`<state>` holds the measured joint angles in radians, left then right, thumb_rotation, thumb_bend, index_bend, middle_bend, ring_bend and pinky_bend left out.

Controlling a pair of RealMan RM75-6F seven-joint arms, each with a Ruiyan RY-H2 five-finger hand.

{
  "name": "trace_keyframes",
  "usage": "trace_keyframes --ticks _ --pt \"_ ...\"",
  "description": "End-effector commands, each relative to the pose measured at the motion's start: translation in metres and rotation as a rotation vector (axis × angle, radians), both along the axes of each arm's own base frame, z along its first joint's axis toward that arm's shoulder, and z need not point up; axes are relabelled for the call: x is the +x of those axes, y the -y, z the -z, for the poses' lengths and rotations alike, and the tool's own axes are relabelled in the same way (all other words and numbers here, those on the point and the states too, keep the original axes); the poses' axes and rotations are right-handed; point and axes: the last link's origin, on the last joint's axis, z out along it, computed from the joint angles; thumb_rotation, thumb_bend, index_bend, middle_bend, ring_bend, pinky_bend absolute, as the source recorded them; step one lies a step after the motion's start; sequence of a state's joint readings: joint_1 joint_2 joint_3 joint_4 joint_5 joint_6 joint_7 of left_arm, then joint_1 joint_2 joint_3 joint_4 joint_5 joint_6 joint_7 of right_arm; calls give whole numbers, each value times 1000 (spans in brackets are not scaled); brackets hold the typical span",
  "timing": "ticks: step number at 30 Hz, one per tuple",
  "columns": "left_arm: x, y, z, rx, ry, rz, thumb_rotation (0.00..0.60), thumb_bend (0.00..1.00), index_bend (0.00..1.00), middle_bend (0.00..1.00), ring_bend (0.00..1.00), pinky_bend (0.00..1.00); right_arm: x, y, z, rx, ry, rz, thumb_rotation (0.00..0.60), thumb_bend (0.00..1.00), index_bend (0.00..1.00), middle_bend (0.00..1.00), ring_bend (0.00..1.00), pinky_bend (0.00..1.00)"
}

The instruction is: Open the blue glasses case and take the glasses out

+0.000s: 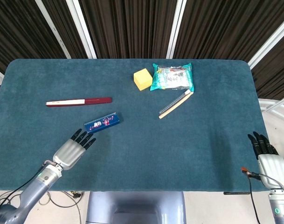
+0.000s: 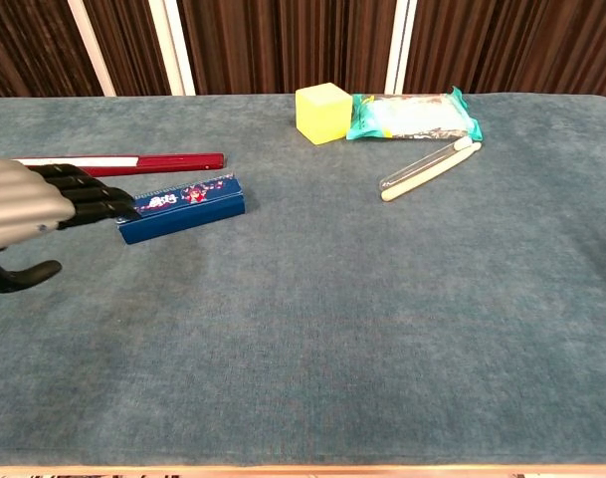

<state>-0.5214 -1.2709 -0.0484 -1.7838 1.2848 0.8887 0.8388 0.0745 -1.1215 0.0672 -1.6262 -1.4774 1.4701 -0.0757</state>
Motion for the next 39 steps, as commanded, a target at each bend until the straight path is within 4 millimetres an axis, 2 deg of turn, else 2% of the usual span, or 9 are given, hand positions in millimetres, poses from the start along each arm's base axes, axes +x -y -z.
trace_keyframes --ticks 1,8,23,39 --pt "2 -8 9 0 -8 -9 600 507 0 0 0 20 0 0 0 0 3 2 600 201 0 0 0 230" --pt "1 -17 17 1 -27 -43 600 506 0 0 0 20 0 0 0 1 5 1 600 201 0 0 0 230" --pt "-6 -24 34 -16 -59 -88 600 507 0 0 0 20 0 -1 -1 -3 11 7 600 200 0 0 0 230" --pt "-24 -36 25 33 -79 -140 600 507 0 0 0 20 0 -2 -2 -7 20 12 600 202 0 0 0 230"
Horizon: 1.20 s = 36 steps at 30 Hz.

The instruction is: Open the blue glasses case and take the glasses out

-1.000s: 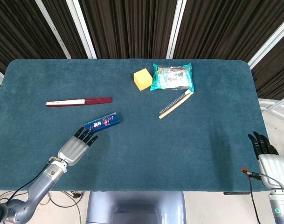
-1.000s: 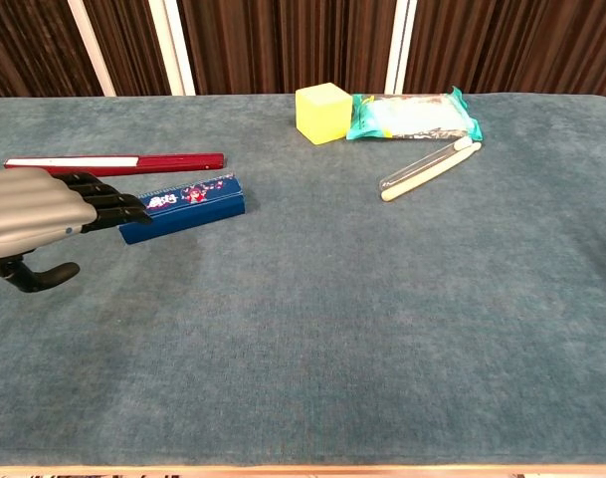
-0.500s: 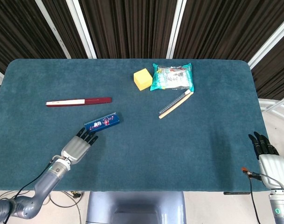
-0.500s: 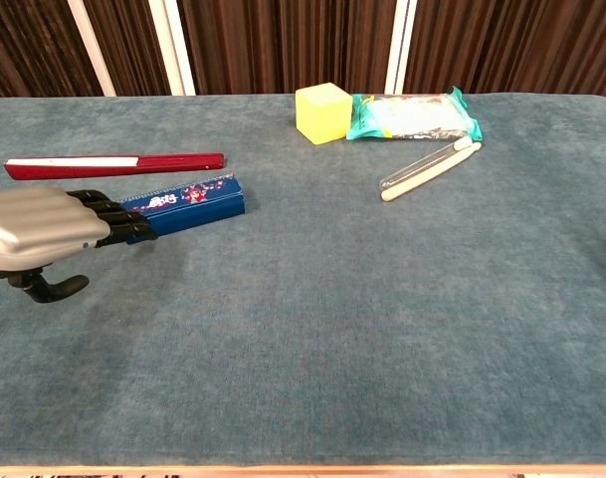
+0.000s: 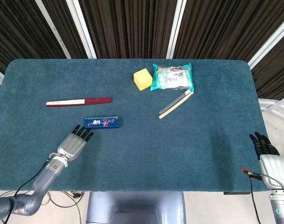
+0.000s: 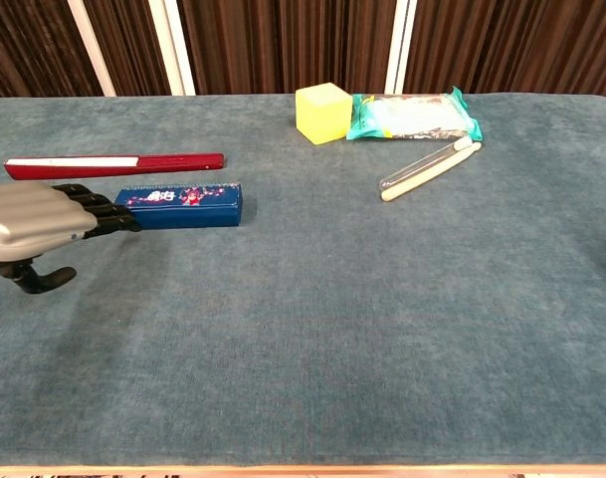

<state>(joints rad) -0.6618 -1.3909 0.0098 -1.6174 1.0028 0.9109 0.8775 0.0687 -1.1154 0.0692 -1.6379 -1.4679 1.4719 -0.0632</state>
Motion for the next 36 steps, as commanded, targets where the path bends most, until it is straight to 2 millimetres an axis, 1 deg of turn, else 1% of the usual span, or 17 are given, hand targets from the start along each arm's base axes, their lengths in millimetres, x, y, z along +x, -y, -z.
trace_keyframes --ticks 1,5,7,10,12,15,19,23,28,32,36 --pt "-5 -1 -3 8 -5 -13 600 508 0 0 0 20 0 0 0 0 2 1 600 202 0 0 0 230" --pt "-9 -1 -6 15 0 -24 600 493 0 0 0 43 0 -1 0 -1 5 6 600 201 0 0 0 230" --pt "-9 2 -10 25 20 -26 600 430 0 0 0 62 0 -1 0 -1 5 8 600 201 0 0 0 230" --pt "-2 7 -20 55 93 -24 600 321 0 6 0 71 0 0 0 -2 5 9 600 201 0 0 0 230" --pt "3 8 -28 88 150 -14 600 274 0 29 0 80 0 0 0 0 7 10 600 201 0 0 0 230" --pt "10 4 -39 135 218 -6 600 259 1 69 7 101 0 0 1 2 6 9 600 202 0 0 0 230" --pt "18 -11 -45 184 288 -31 600 259 5 107 16 121 0 0 1 3 7 10 600 200 0 0 0 230" --pt "23 -28 -42 202 323 -84 600 259 7 131 16 123 -1 1 1 3 10 17 600 201 0 0 0 230" --pt "27 -48 -31 196 290 -120 600 260 8 159 17 123 -3 3 2 6 18 34 600 201 0 0 0 230" --pt "31 -59 -21 188 280 -134 600 262 9 180 17 124 -3 3 1 5 19 39 600 201 0 0 0 230" --pt "34 -66 -14 184 268 -136 600 295 11 193 17 125 -4 3 0 4 20 42 600 201 0 0 0 229"
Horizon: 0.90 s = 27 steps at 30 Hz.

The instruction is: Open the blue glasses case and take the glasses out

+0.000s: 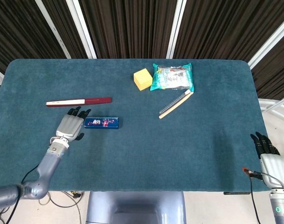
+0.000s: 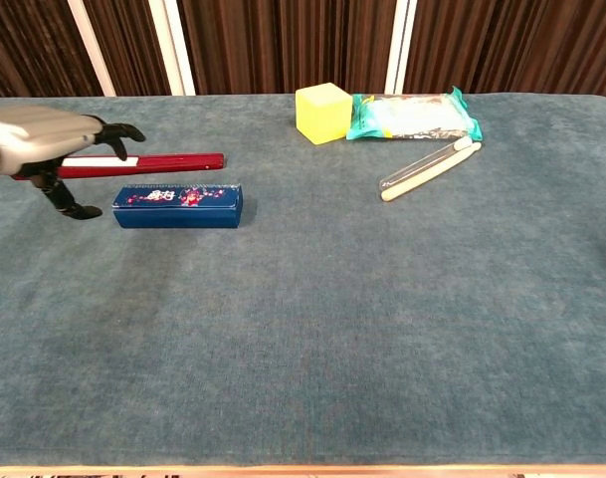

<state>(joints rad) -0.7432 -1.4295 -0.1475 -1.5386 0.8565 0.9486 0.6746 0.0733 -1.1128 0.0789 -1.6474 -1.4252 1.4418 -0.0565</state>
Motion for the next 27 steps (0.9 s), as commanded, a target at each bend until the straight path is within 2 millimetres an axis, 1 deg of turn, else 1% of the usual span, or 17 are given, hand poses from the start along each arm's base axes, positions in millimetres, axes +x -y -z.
trace_keyframes --ticks 1,10,14,19,27 --pt "4 -6 6 -5 -8 1 600 295 12 194 17 125 0 0 -1 -1 0 2 600 201 0 0 0 229" --pt "3 -15 15 -20 -27 -13 600 297 14 215 19 125 -1 -1 -2 -4 2 9 600 201 0 0 0 230" --pt "2 -20 20 -23 -32 -23 600 317 22 229 30 128 -2 -1 -2 -6 3 13 600 201 0 0 0 229" --pt "3 -24 22 -18 -18 -33 600 362 27 235 30 128 -2 -1 -2 -11 2 15 600 201 0 0 0 229" --pt "2 -28 25 -23 -7 -50 600 366 31 249 31 129 -2 0 -2 -12 2 20 600 202 0 0 0 229"
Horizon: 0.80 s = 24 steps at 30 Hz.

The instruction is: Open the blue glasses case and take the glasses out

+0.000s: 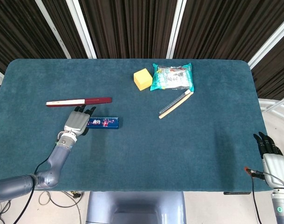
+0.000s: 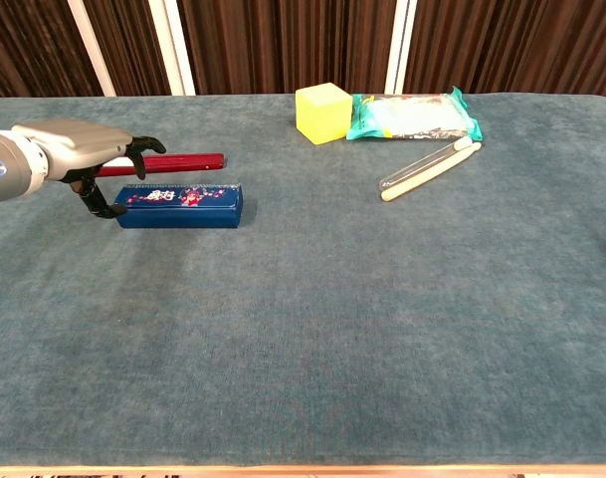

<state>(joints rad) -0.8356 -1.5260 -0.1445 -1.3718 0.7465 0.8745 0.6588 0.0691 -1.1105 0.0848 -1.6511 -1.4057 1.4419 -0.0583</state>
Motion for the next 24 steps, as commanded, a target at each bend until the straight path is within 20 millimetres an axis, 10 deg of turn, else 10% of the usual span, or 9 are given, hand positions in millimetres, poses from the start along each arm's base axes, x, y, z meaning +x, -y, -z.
trace_keyframes --ticks 1,24 --pt "0 -1 1 -3 2 -4 600 366 32 250 31 129 0 0 0 0 0 1 600 201 0 0 0 230" --pt "1 -3 6 -4 20 -20 600 398 49 283 37 136 0 0 -1 -7 2 0 600 202 0 0 0 230"
